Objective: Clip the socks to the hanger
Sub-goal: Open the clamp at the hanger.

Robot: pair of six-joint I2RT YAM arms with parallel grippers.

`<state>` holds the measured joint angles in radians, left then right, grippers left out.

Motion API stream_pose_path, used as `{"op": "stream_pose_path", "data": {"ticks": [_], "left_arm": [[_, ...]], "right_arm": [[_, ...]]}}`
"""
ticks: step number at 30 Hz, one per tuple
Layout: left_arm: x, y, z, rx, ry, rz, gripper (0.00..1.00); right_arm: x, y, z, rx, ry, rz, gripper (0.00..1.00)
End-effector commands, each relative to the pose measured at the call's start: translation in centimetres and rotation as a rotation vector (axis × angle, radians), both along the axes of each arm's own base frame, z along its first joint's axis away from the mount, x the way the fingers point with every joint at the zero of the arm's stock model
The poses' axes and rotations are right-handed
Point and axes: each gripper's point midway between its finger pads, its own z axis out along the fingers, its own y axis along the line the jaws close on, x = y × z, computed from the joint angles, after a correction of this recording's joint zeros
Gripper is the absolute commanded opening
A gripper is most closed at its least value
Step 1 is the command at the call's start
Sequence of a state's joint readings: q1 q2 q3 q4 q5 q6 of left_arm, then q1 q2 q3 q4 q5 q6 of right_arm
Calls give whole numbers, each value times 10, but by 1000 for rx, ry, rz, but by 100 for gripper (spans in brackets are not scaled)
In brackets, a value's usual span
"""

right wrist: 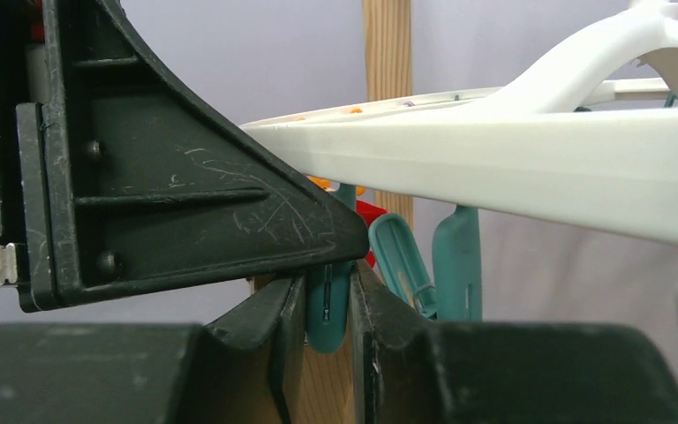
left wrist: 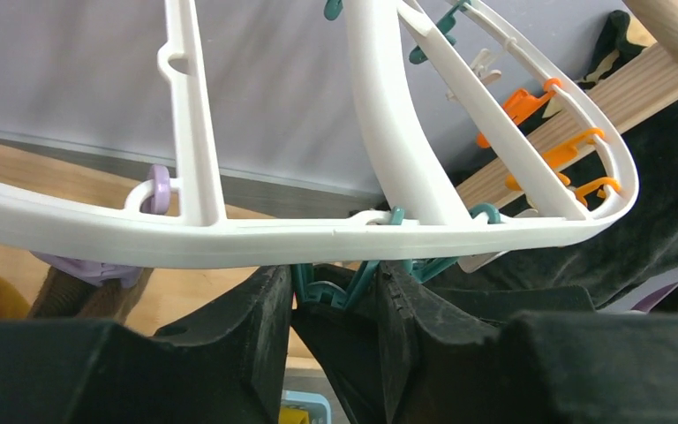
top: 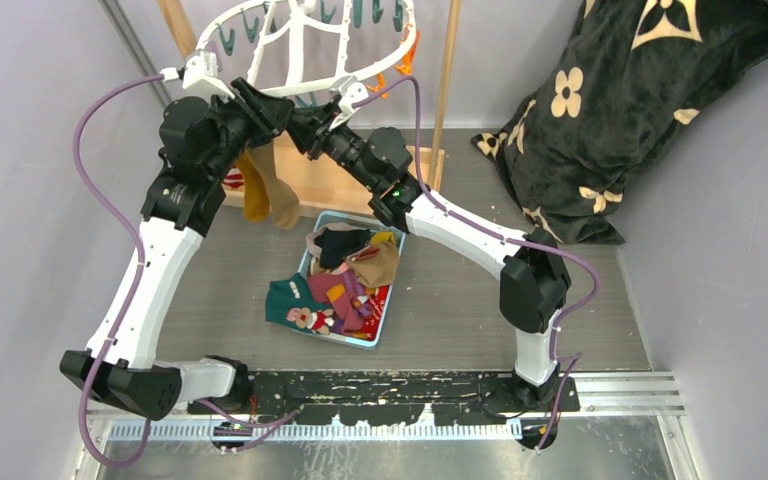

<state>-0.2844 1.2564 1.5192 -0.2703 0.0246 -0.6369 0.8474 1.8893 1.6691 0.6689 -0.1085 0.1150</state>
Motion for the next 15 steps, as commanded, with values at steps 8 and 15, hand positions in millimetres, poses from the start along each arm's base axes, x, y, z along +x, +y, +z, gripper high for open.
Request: {"op": "stream_pose_path", "data": {"ticks": [8, 15], "left_arm": [[0, 5, 43, -34, -131, 0, 9], [-5, 10, 45, -19, -144, 10, 0]], "right_arm": [[-63, -1, 70, 68, -108, 145, 36], [-63, -40, 44, 11, -6, 24, 62]]}}
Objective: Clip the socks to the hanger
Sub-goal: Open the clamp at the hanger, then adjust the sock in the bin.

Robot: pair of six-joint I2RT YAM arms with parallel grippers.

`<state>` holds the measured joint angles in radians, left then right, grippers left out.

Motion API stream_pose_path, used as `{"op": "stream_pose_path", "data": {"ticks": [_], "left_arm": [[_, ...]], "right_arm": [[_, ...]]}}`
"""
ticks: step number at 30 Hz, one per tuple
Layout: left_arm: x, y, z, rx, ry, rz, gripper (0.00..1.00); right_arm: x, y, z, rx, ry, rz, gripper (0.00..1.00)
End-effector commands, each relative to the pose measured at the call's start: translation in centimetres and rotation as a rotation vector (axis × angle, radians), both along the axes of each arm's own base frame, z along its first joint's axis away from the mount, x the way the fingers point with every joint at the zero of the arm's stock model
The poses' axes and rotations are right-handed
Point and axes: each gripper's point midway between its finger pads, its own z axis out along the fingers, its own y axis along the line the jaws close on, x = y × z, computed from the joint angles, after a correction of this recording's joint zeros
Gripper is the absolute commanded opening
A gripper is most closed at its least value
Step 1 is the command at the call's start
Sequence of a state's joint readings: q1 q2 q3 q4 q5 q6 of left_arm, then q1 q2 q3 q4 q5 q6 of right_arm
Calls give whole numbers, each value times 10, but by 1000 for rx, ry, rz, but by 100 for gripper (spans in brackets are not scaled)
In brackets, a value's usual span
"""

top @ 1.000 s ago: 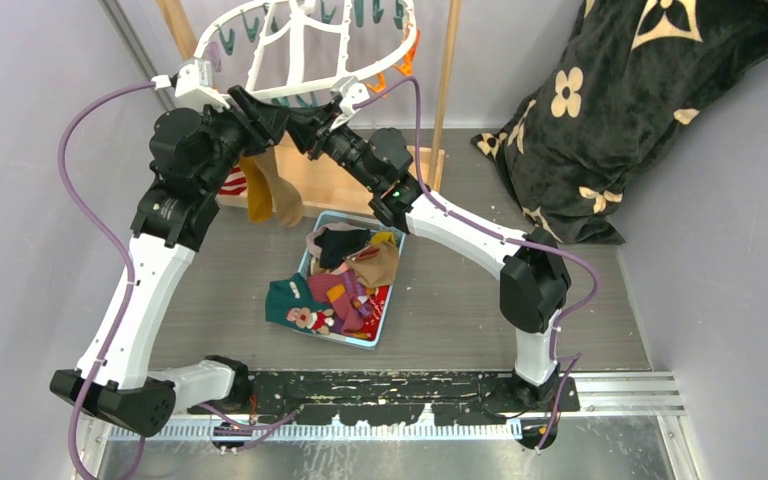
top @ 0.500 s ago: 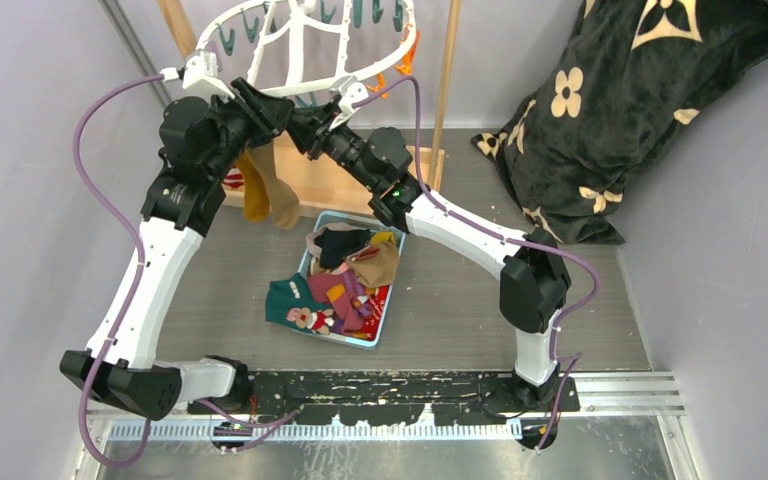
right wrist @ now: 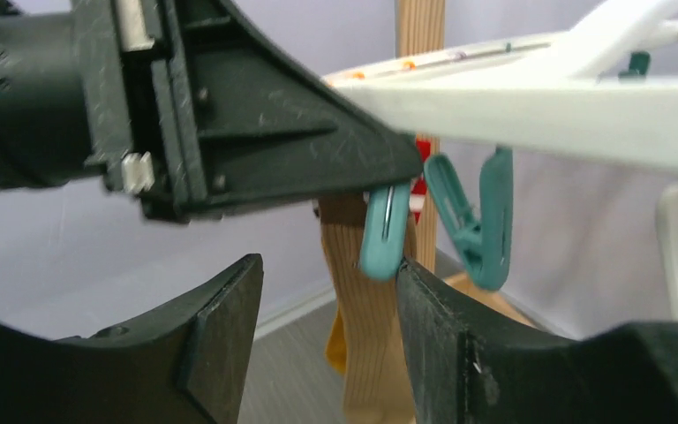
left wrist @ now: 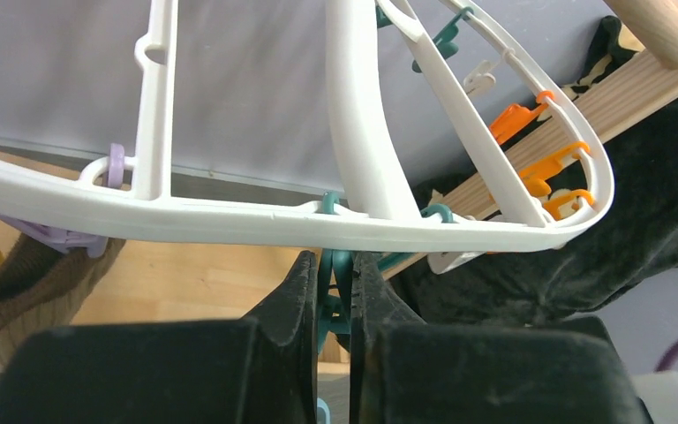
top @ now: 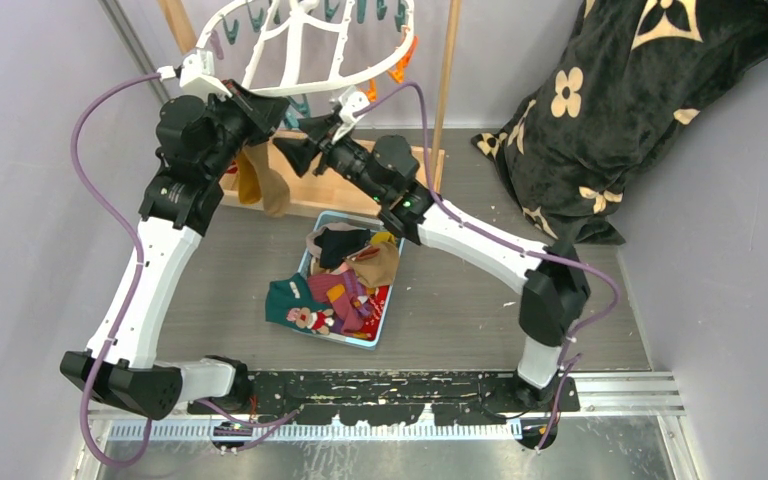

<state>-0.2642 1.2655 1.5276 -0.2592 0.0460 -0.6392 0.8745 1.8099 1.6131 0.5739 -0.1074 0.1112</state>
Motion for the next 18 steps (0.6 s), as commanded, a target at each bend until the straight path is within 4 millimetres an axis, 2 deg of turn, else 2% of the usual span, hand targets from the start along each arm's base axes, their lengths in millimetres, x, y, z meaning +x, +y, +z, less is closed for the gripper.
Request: {"op": "stream_pose_path", "data": {"ticks": [1, 3, 6, 8, 9, 15, 18], "left_arm": [[-9, 6, 42, -12, -135, 12, 0], [-9, 6, 40, -9, -133, 13, 0], [-11, 8, 39, -1, -133, 15, 0], [-12, 8, 39, 5, -135, 13, 0], [-13, 8, 39, 6, -134, 12, 0], [-16, 8, 40, 13, -136, 8, 0], [-17, 8, 41, 17, -140, 5, 0]], "right_arm": [[-42, -46, 43, 49, -29, -23, 63], [-47, -64, 27, 25, 21, -60, 65], [-56, -96, -10, -43, 130, -127, 65], [-60, -111, -49, -112, 217, -165, 64], [-64, -117, -78, -172, 266, -176, 63], [-83, -142, -180, -341, 479, -202, 60], [-93, -146, -212, -379, 544, -190, 59]]}}
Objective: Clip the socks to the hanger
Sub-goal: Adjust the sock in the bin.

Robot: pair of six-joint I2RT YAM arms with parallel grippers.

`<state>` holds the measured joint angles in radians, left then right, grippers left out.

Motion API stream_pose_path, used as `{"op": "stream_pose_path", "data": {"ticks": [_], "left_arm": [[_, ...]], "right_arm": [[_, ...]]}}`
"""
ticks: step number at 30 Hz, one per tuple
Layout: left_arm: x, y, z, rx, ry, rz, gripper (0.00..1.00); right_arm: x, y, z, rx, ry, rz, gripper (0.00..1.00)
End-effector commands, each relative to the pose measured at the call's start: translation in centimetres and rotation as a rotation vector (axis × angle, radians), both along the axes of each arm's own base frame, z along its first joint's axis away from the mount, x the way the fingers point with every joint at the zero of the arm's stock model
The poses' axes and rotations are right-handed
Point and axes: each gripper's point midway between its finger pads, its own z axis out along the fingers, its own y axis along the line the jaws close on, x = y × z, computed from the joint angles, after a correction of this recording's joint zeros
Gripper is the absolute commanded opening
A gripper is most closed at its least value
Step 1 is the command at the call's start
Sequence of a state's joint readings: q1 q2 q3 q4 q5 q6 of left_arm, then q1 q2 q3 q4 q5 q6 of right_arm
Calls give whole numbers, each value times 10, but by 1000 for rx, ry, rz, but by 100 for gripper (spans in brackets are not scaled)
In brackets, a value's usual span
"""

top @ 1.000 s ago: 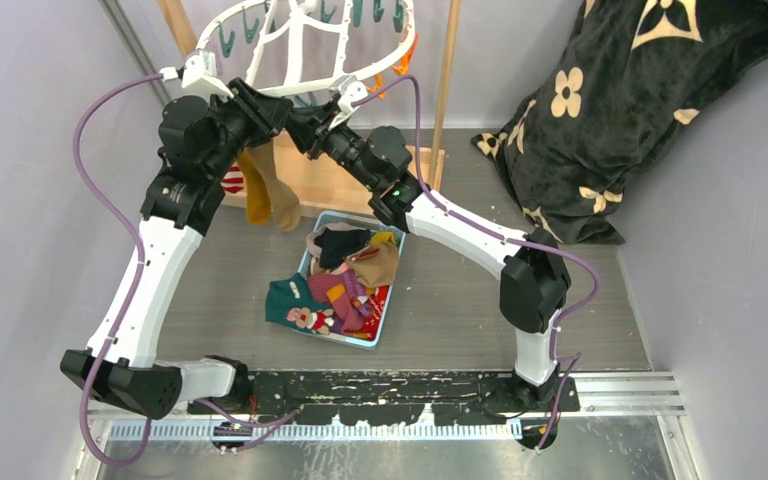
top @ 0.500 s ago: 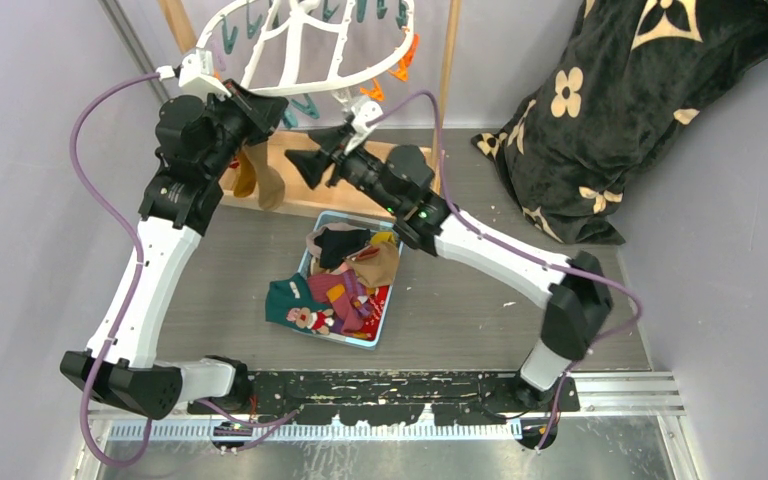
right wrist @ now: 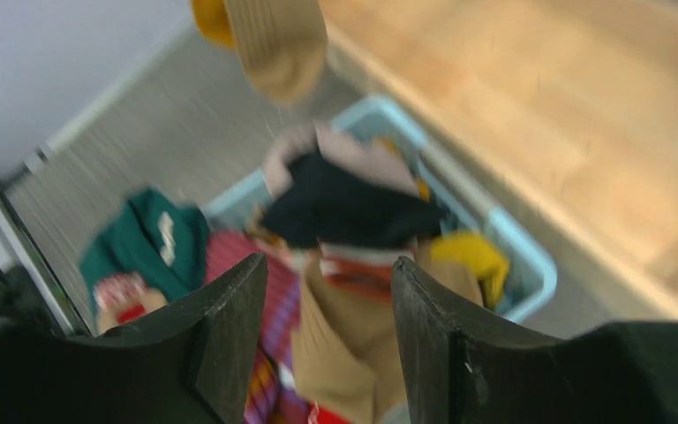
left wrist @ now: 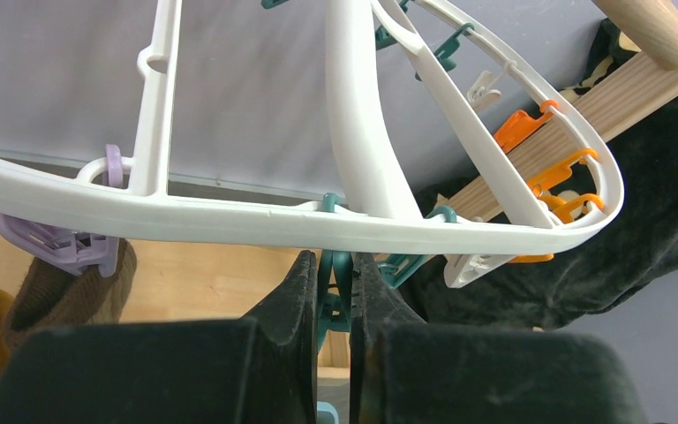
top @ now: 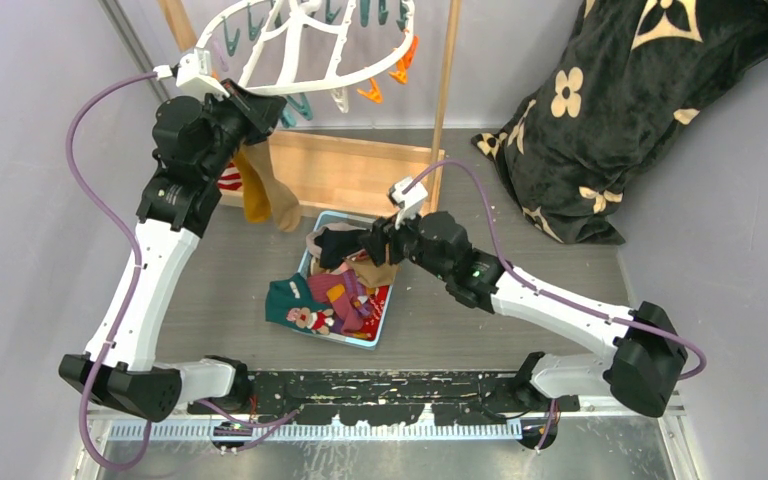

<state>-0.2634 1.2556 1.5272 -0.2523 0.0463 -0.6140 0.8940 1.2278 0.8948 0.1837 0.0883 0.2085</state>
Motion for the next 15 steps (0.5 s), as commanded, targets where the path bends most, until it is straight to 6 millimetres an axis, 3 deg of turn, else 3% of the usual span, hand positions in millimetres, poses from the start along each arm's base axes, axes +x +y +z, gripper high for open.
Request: {"op": "stream_pose_path", "data": {"ticks": [1, 6, 11, 15], "left_arm": [[-14, 6, 36, -2, -116, 4, 0], [-13, 5, 35, 0, -114, -1, 0], [-14, 6, 35, 2, -115, 2, 0], [-14, 6, 34, 2, -114, 2, 0]], "right_arm": [[-14, -11, -46, -44, 129, -18, 59], [-32, 4, -75, -104, 179, 85, 60], [-37, 23, -82, -117, 210, 170, 61], [-29, 29, -93, -166, 227, 157, 49]]}}
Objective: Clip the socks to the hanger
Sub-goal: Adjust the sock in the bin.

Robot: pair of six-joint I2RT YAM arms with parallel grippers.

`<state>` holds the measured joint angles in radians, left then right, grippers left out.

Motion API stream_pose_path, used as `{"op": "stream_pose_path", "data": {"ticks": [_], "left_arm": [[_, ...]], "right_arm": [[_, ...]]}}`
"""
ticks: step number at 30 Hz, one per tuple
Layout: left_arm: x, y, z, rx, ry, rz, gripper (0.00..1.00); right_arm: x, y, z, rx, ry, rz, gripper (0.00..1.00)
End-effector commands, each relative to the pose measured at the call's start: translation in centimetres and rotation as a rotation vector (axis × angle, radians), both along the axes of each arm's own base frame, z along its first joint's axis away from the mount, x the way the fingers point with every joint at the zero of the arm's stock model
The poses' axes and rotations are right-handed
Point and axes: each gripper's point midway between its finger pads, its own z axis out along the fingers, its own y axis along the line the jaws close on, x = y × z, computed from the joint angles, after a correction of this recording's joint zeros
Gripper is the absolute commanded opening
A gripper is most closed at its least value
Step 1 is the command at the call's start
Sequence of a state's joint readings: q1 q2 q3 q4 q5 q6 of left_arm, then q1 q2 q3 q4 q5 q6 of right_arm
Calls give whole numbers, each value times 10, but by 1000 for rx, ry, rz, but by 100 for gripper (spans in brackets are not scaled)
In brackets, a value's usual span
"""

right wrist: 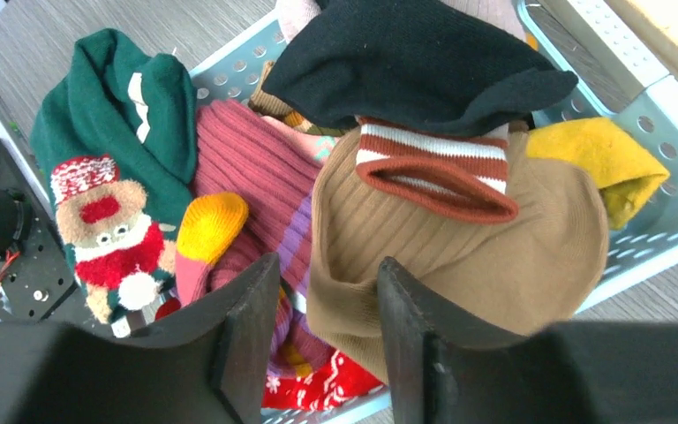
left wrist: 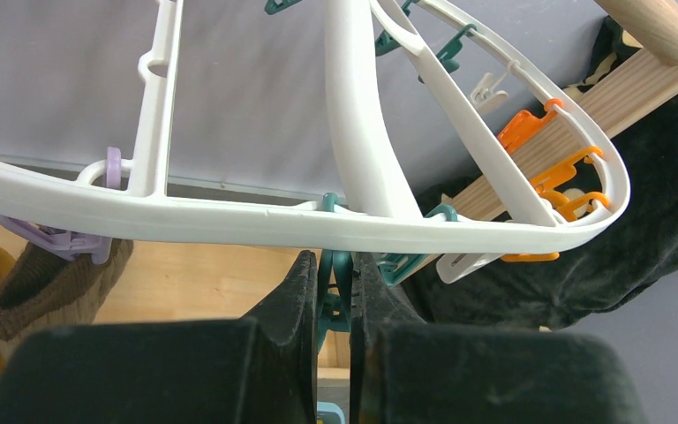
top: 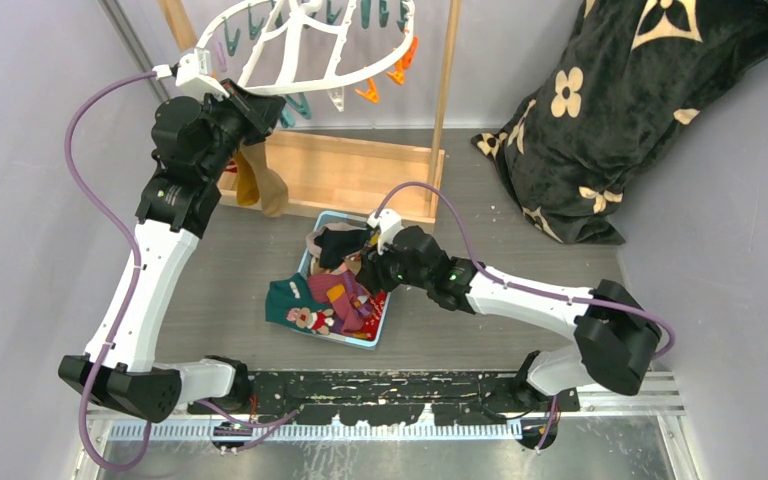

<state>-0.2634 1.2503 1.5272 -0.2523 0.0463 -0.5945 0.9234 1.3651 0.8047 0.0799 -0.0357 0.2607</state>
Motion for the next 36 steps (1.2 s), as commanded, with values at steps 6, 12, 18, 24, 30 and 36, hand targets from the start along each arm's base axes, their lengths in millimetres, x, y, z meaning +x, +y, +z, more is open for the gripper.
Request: {"op": "stream_pose_path", "data": {"ticks": [6, 12, 18, 24, 30, 36], "left_arm": [[-12, 5, 33, -13, -106, 1, 0], [-13, 6, 35, -14, -110, 4, 0], [-15, 6, 37, -13, -116, 3, 0], [-15, 5, 38, -19, -118, -2, 0], [-15, 4, 38, -22, -117, -5, 0], [-15, 3, 40, -24, -121, -10, 0]], "right_arm": [[28, 17, 53, 2, -155, -43, 4], [17, 48, 116, 57, -308, 15, 1], [-20, 78, 141, 90, -343, 122, 1], [-48, 70, 99, -41, -209, 221, 41], [-39, 40, 92, -20, -202, 64, 65], [-36, 22, 68, 36, -51, -62, 65]]}}
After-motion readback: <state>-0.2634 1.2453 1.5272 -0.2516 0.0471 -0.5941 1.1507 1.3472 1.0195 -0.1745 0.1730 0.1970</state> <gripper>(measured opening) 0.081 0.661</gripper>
